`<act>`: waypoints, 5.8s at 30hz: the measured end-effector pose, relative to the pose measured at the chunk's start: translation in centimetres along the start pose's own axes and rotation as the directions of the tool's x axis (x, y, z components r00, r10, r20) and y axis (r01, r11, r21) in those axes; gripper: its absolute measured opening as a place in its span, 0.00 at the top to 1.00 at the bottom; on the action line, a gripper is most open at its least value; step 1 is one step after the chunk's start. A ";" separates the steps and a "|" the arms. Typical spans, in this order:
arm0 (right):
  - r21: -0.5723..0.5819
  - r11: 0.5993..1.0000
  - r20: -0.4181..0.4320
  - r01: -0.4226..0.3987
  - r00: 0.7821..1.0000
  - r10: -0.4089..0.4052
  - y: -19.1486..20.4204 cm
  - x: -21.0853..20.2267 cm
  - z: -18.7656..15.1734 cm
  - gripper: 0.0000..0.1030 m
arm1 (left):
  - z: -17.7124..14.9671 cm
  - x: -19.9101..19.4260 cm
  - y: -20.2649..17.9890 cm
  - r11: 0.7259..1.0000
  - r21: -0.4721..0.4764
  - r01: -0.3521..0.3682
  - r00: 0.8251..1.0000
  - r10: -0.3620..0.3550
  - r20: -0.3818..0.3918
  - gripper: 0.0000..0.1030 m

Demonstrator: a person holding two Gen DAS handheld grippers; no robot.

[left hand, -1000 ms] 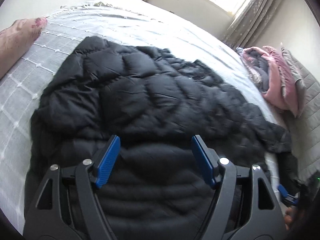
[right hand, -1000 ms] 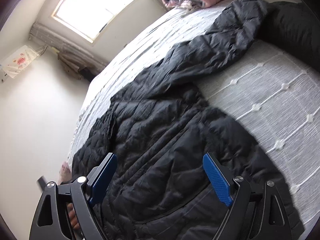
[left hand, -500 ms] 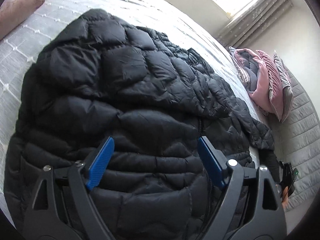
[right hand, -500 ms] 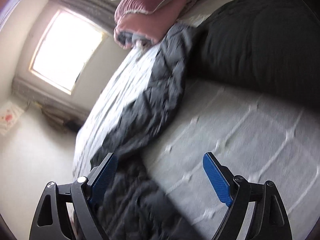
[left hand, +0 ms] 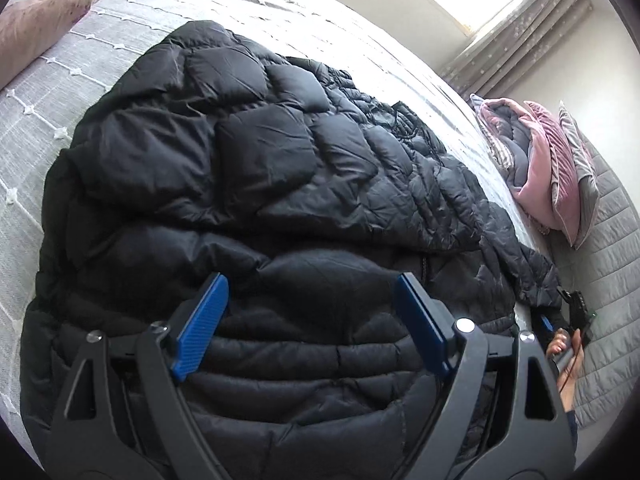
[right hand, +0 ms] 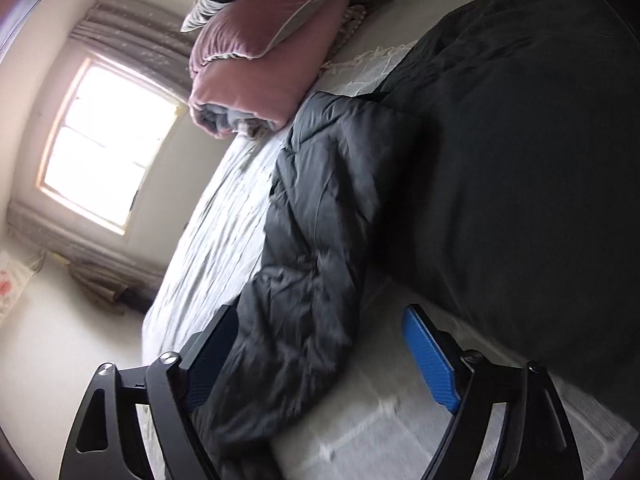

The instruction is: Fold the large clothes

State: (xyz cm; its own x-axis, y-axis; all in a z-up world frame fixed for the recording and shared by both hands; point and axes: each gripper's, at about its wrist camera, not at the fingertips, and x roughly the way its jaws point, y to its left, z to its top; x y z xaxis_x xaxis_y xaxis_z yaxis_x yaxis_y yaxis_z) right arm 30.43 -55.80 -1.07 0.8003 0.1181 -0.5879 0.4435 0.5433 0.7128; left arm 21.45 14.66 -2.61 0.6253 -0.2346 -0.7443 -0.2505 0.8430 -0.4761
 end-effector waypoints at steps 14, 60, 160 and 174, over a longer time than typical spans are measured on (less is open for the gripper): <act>-0.343 0.927 0.193 0.152 0.977 -0.089 14.3 -2.4 0.2 0.96 | 1.5 -0.9 1.9 0.995 -0.087 0.044 0.999 -0.042 0.031 0.17; -0.912 -0.018 -0.398 -0.409 0.896 -0.198 29.8 5.7 -44.0 0.71 | 3.5 -2.9 9.1 0.929 -0.318 0.189 0.982 -0.180 0.058 0.17; -0.227 0.842 -0.338 -0.490 0.850 0.404 -8.2 -36.7 -24.0 0.98 | -19.4 -29.0 14.0 0.953 -0.103 0.287 0.956 -0.277 0.094 0.89; -0.313 0.753 -0.329 -0.579 0.809 0.486 5.5 -30.8 -19.3 0.98 | -8.8 -29.3 9.3 0.948 -0.054 0.313 0.936 -0.299 0.185 0.89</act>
State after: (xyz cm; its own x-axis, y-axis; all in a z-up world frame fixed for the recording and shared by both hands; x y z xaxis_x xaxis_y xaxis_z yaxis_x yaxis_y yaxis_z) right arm 0.39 -40.38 13.58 0.7305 0.6334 -0.2553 -0.2561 0.6007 0.7574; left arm -5.73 25.11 10.64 0.7971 -0.3819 -0.4678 -0.0814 0.6996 -0.7098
